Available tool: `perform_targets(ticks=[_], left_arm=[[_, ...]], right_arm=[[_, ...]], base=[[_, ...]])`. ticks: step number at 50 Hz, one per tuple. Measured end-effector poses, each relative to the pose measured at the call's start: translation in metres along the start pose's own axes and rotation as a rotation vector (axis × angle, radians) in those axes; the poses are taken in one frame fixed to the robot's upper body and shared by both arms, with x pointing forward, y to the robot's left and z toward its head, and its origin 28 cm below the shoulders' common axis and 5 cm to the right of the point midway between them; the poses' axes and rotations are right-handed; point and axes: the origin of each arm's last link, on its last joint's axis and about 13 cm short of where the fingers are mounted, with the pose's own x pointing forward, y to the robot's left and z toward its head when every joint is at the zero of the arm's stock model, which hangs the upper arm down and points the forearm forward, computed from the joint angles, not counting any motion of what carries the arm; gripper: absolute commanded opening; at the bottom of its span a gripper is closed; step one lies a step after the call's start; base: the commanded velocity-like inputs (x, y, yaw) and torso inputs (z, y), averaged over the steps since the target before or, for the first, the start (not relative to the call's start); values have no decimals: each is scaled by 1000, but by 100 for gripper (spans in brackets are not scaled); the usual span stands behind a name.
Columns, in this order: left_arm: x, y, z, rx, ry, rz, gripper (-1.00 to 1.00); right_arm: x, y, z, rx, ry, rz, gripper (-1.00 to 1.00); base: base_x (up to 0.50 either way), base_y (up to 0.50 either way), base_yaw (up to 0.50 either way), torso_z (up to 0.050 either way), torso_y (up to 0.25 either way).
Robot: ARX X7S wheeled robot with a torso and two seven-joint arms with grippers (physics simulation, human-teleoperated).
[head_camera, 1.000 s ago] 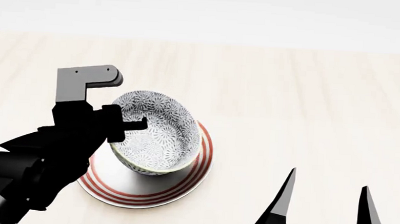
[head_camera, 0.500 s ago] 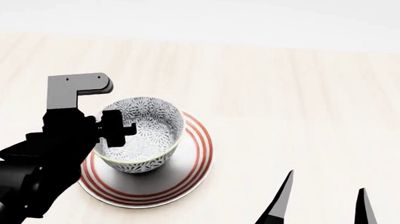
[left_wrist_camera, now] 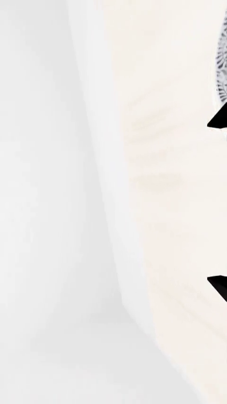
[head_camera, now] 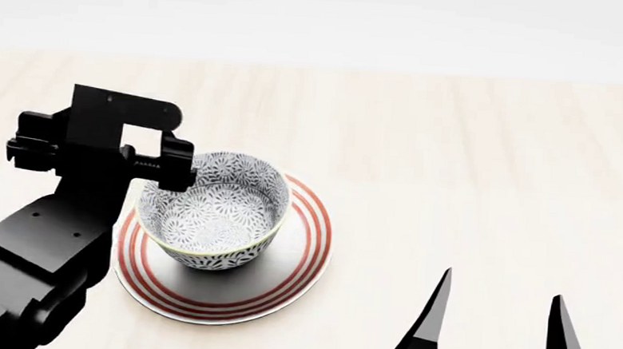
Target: Put the bowl on the plate.
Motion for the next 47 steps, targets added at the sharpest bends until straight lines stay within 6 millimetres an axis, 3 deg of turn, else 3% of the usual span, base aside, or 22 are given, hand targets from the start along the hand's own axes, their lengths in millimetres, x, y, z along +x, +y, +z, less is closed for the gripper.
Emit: perform_targets(ticks=[9, 25, 34, 47], left_arm=[[-28, 25, -20, 19, -97, 77, 100], [-98, 65, -79, 35, -267, 320, 100], [-126, 67, -102, 32, -348, 387, 100], [-155, 56, -115, 1, -462, 369, 100]], right_arm=[[0, 0, -1, -2, 6, 0, 100], [-3, 1, -7, -15, 22, 9, 100], [-6, 1, -13, -28, 32, 19, 100], [-11, 1, -21, -45, 42, 35, 100]], base=[[0, 0, 0, 0, 0], [0, 0, 0, 0, 0], [0, 0, 0, 0, 0], [0, 0, 0, 0, 0]])
